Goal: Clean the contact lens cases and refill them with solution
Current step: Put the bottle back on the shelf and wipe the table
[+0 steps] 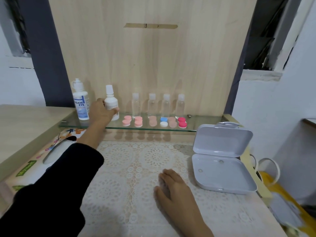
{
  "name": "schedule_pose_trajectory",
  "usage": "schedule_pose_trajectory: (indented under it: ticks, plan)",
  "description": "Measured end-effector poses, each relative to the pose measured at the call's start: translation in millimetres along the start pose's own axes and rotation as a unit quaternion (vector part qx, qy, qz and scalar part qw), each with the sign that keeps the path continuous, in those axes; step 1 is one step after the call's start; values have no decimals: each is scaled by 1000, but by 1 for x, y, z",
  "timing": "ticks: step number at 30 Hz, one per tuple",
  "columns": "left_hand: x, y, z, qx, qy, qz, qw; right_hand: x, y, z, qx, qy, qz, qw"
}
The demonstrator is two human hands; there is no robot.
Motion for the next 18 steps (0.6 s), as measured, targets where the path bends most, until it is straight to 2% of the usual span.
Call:
schedule_pose_trajectory:
  ticks: [11,18]
  plan:
    - [-4,1,-1,21,4,-11,1000,0,-1,0,-4,6,5,1000]
    - [-12,3,-11,31,-13,-44,998,-1,0,0,-6,5,8,1000]
Point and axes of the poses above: each hand's wrist, its own y-axis towards the middle knuckle, its own x-axis out of the palm, z = x × y, the point moved 4 cm from there along y, towards the middle knuckle, and after that the axes turned 12 degrees about y, right-handed, at the moved point
